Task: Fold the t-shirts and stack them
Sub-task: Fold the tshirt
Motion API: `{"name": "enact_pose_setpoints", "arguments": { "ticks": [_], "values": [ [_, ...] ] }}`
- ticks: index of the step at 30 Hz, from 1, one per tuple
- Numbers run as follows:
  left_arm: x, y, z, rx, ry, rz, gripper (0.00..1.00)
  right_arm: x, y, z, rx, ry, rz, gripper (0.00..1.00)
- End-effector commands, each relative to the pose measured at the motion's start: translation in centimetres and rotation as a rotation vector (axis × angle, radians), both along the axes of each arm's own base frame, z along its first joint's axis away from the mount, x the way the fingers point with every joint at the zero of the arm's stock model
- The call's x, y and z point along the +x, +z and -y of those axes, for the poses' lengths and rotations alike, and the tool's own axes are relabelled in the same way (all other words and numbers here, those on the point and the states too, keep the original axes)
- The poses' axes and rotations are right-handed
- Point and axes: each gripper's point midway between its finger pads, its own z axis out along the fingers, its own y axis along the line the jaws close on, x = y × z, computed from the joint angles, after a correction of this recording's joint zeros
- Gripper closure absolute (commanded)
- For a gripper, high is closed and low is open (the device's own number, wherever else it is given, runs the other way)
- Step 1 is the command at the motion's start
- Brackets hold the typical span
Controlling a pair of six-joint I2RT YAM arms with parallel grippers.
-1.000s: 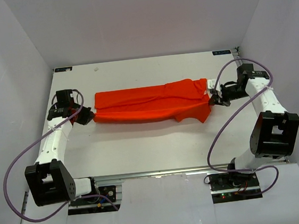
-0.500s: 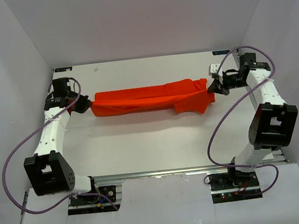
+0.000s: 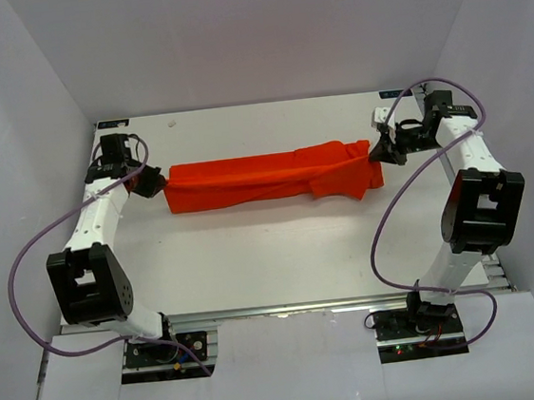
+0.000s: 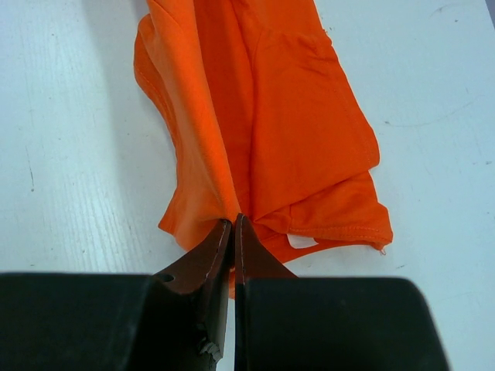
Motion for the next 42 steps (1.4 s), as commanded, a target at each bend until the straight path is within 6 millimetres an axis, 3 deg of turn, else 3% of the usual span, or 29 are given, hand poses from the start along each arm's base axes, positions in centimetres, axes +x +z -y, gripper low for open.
{"name": "enact_pose_setpoints", "arguments": {
  "ticks": [1, 21, 42],
  "values": [
    [1.6, 2.1, -0.5, 0.033, 0.000, 0.069, 0.92, 1.1, 1.1, -0.2, 0.031, -0.005, 0.033, 0.94],
    [4.9, -0.1, -1.0, 0.051, -0.006, 0.032, 0.92, 5.0, -0.5, -1.3, 0.026, -0.008, 0.009, 0.94],
    [7.0, -4.7, -1.3, 0.062, -0.014, -0.058, 0.92, 7.2, -3.5, -0.6, -0.014, -0.087, -0.037, 0.94]
  ]
}}
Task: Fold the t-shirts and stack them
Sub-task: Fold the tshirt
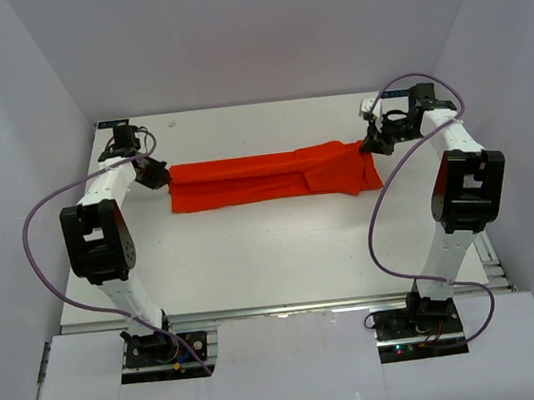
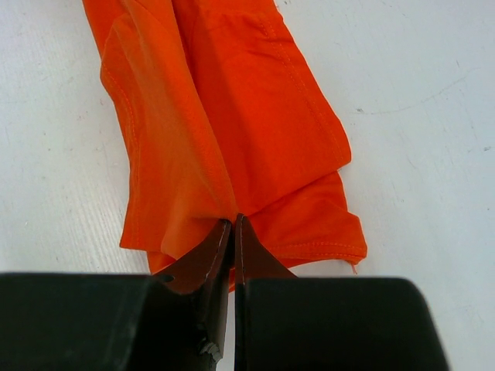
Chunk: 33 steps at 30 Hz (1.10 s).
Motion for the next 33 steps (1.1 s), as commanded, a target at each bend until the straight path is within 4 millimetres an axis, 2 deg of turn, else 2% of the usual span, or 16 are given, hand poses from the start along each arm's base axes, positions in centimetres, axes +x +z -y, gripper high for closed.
{"name": "enact_pose_setpoints", "arguments": {
  "ticks": [1, 7, 8, 16, 33],
  "values": [
    [1.6, 1.3, -0.5, 0.034, -0.002, 0.055, 0.92, 1.5, -0.1, 0.1, -0.005, -0.021, 0.020, 0.94],
    [1.8, 0.1, -0.5, 0.036, -0.006, 0.029, 0.92, 1.9, -0.2, -0.4, 0.005, -0.021, 0.015, 0.94],
    [1.8, -0.2, -1.1, 0.063, 0.008, 0.023, 0.92, 2.0, 0.0, -0.5, 0.011, -0.016, 0.023, 0.94],
    [1.1, -1.7, -1.4, 0.080, 0.007, -0.016, 0.92, 3.6, 1.8, -1.2, 0.038, -0.028, 0.061, 0.94],
    [1.0, -3.0, -1.7, 0.100, 0.008, -0.046, 0.92, 6.9, -0.2, -2.0, 0.001, -0.074, 0.048, 0.94]
  ]
}}
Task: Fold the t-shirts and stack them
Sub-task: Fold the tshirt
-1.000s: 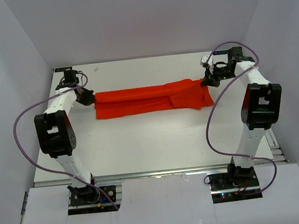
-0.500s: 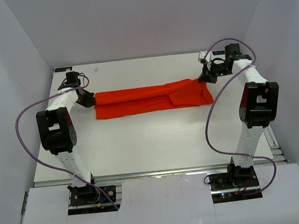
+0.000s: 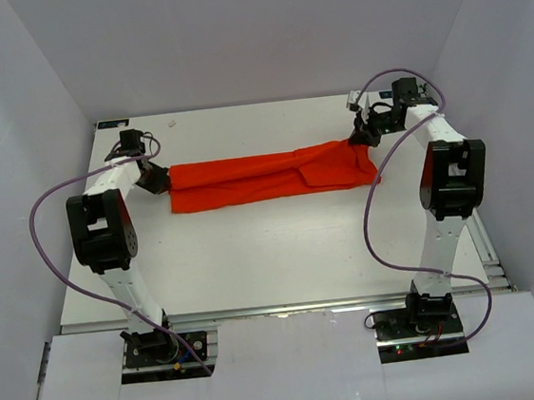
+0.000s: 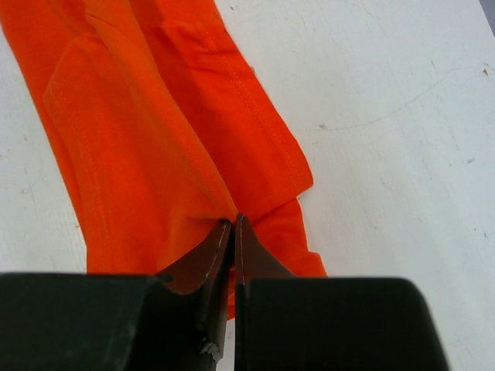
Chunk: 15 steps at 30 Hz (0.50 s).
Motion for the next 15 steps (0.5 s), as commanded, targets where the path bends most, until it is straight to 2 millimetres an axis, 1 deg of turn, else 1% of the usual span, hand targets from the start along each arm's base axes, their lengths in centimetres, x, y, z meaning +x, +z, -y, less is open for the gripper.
{"name": "enact_pose_setpoints", "arguments": {
  "ticks": [1, 3, 4, 6, 7, 14, 15],
  "values": [
    [0.5, 0.9, -0.6, 0.039, 0.007, 0.027, 0.92, 2.1, 1.6, -0.1, 0.000, -0.030, 0.059, 0.94],
    [0.5, 0.8, -0.7, 0.044, 0.008, 0.025, 0.92, 2.7, 1.6, -0.2, -0.002, -0.041, 0.065, 0.94],
    [0.4, 0.7, -0.8, 0.046, 0.008, 0.023, 0.92, 2.8, 1.1, -0.1, -0.005, -0.053, 0.052, 0.94],
    [0.4, 0.6, -0.7, 0.046, 0.007, 0.020, 0.92, 3.2, 0.9, -0.2, -0.013, -0.062, 0.057, 0.94],
    [0.4, 0.5, -0.7, 0.046, 0.006, 0.018, 0.92, 3.4, 0.4, -0.2, -0.022, -0.073, 0.048, 0.94],
    [0.4, 0.3, -0.8, 0.047, 0.007, 0.012, 0.92, 4.4, -1.2, -0.1, -0.061, -0.116, 0.034, 0.94],
    [0.4, 0.3, -0.8, 0.047, 0.007, 0.015, 0.92, 4.6, -1.5, 0.2, -0.074, -0.126, 0.034, 0.93]
  ]
}}
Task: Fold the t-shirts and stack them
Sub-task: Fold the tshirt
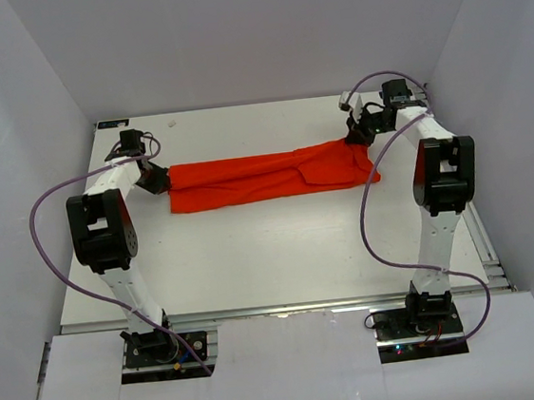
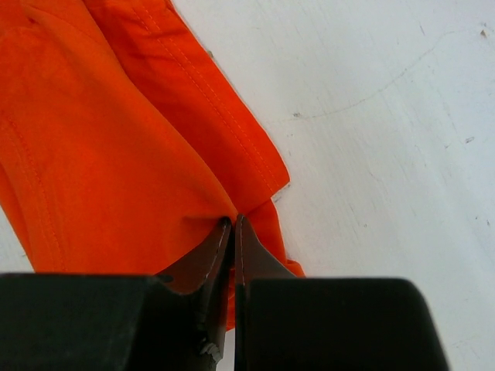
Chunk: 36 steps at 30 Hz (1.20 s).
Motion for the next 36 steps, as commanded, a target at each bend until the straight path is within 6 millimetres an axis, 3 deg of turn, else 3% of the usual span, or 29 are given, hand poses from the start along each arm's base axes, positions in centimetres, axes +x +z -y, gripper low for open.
{"name": "enact_pose_setpoints", "arguments": {
  "ticks": [1, 8, 9, 10, 13, 15, 19, 20, 23, 24, 28, 29, 31, 36],
  "values": [
    [0.4, 0.4, -0.7, 0.041, 0.003, 0.015, 0.92, 2.0, 0.7, 0.4, -0.031, -0.037, 0.052, 0.93],
    [0.9, 1.5, -0.6, 0.036, 0.008, 0.043, 0.92, 3.1, -1.2, 1.8, -0.098, -0.116, 0.040, 0.89],
    [1.1, 2.0, -0.6, 0.035, 0.008, 0.056, 0.92, 3.0, -1.5, 0.5, -0.110, -0.110, 0.038, 0.88],
    [1.1, 2.2, -0.6, 0.036, 0.008, 0.060, 0.92, 3.1, -1.8, 0.4, -0.117, -0.115, 0.035, 0.87],
    [1.4, 3.3, -0.5, 0.030, 0.004, 0.087, 0.92, 3.4, -2.2, 0.6, -0.132, -0.162, 0.028, 0.70],
    [1.4, 3.8, -0.3, 0.022, -0.001, 0.097, 0.91, 3.7, -2.2, 1.0, -0.140, -0.199, 0.026, 0.65],
    [1.5, 4.6, 0.2, -0.002, -0.003, 0.115, 0.76, 3.9, -1.4, 1.2, -0.136, -0.221, 0.041, 0.59],
    [1.5, 4.8, 0.3, -0.009, -0.004, 0.120, 0.66, 3.9, -1.0, 1.3, -0.132, -0.226, 0.052, 0.55],
    [1.9, 6.3, 0.3, -0.009, -0.011, 0.160, 0.50, 4.0, 0.1, 1.4, -0.115, -0.256, 0.061, 0.52],
    [2.2, 6.9, 0.3, -0.005, -0.017, 0.180, 0.39, 4.0, 0.3, 1.3, -0.110, -0.261, 0.061, 0.52],
    [3.1, 9.7, 0.2, 0.012, -0.034, 0.255, 0.17, 4.4, 2.1, 1.8, -0.087, -0.322, 0.075, 0.50],
    [3.2, 10.5, 0.2, 0.018, -0.039, 0.275, 0.16, 4.3, 2.8, 1.8, -0.062, -0.334, 0.070, 0.50],
    [3.4, 11.6, 0.1, 0.038, -0.063, 0.309, 0.02, 4.2, 4.1, 1.8, -0.027, -0.353, 0.073, 0.48],
    [3.4, 14.6, -0.5, 0.125, -0.149, 0.400, 0.02, 2.1, 6.0, 0.3, 0.081, -0.359, -0.035, 0.41]
  ]
}}
